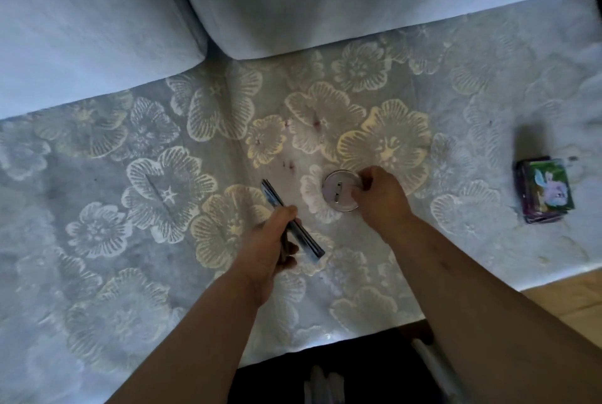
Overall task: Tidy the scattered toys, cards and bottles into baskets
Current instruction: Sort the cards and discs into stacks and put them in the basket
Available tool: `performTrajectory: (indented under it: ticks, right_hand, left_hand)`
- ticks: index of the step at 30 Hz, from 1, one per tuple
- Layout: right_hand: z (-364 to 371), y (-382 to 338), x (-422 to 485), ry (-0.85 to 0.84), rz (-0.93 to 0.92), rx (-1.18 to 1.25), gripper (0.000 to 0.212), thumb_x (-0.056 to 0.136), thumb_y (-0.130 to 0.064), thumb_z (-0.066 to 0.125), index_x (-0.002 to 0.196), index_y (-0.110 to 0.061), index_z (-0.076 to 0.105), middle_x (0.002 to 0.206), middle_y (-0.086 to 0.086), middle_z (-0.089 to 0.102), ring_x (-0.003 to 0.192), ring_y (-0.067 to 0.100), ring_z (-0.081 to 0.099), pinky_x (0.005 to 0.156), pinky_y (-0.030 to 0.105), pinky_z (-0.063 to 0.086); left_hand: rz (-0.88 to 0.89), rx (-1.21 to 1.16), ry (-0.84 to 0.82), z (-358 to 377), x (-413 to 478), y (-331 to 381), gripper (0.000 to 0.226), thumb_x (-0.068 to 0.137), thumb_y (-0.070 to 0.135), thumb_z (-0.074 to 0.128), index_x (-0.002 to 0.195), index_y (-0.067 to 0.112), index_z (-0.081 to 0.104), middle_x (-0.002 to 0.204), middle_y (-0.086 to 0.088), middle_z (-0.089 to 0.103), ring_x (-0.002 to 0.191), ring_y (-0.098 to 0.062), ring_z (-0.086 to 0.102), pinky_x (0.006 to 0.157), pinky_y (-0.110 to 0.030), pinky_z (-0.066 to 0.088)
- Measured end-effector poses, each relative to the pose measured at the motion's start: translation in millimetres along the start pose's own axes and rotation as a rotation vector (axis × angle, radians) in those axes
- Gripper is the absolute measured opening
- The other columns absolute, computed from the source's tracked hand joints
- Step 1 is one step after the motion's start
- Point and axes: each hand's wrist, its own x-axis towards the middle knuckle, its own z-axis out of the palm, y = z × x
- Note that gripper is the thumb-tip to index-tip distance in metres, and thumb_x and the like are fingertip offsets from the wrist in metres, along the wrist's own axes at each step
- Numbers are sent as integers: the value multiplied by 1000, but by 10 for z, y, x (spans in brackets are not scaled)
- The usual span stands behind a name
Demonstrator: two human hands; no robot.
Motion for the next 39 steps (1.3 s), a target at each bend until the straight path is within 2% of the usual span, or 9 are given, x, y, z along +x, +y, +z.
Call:
performTrajectory:
  ticks: [5, 8, 13, 15, 19, 23, 28, 34, 39]
  right_hand:
    - [-235, 20, -410, -222, 119, 499, 10, 85, -12, 70, 94, -12, 66, 95, 14, 69, 77, 20, 67, 62, 27, 57]
    - [-555, 141, -489, -199, 145, 609, 16, 91, -24, 64, 97, -11, 70, 90, 11, 72, 77, 19, 69, 65, 29, 58]
    - [-1353, 732, -174, 557, 137, 125, 23, 94, -31, 55, 108, -16, 65, 106, 8, 66, 97, 25, 61, 84, 35, 49]
    - [-1711, 1028, 2, 662, 257, 58, 36, 96, -32, 51, 124, -10, 55, 125, 17, 56, 117, 35, 50, 98, 41, 40]
    - [-2141, 1513, 315, 423, 430, -48, 58, 97, -39, 48, 140, -1, 35, 140, 25, 42, 129, 39, 39, 105, 42, 32]
    - [-2146, 1678, 446, 258, 346, -204, 53, 91, -36, 59, 128, 0, 46, 130, 25, 51, 122, 38, 48, 99, 39, 37]
    - [-2228, 1586, 480, 152, 376, -225, 58, 88, -41, 64, 124, 0, 47, 128, 21, 48, 123, 37, 44, 100, 40, 35]
    - [-1965, 1486, 280, 166, 280, 43, 39, 94, -29, 55, 120, -2, 42, 120, 20, 53, 110, 35, 55, 85, 36, 43]
    - [-2049, 1383, -350, 92, 240, 614, 35, 90, -35, 63, 117, -13, 59, 108, 4, 67, 86, 14, 66, 66, 23, 49]
  left_hand:
    - [39, 8, -150, 340, -123, 73, 29, 87, 35, 65, 92, 7, 69, 83, -15, 47, 50, -12, 48, 43, -23, 39]
    - [86, 9, -205, 649, -198, 111, 32, 85, 35, 62, 93, 6, 70, 77, -15, 51, 48, -11, 46, 42, -22, 36]
    - [95, 69, -243, 1174, -310, 166, 26, 90, 30, 57, 79, 11, 71, 72, -12, 54, 46, -11, 45, 42, -21, 34]
    - [88, 92, -251, 1399, -352, 177, 25, 91, 29, 57, 80, 10, 70, 70, -10, 53, 45, -11, 45, 43, -22, 34]
    - [85, 118, -237, 1762, -398, 195, 24, 91, 30, 58, 85, 9, 67, 65, -6, 50, 45, -11, 46, 46, -24, 33]
    - [90, 113, -199, 2000, -424, 205, 28, 75, 39, 64, 80, 12, 69, 61, -5, 51, 47, -12, 47, 46, -24, 36]
    - [96, 125, -163, 2252, -521, 232, 26, 90, 31, 59, 72, 15, 70, 66, -7, 53, 46, -11, 48, 48, -24, 37]
    - [134, 182, -192, 2392, -678, 299, 27, 90, 32, 60, 72, 15, 69, 60, -5, 52, 45, -11, 47, 47, -24, 37]
    - [139, 257, -258, 2363, -961, 348, 34, 90, 34, 60, 62, 19, 74, 76, -10, 56, 46, -10, 49, 48, -24, 37]
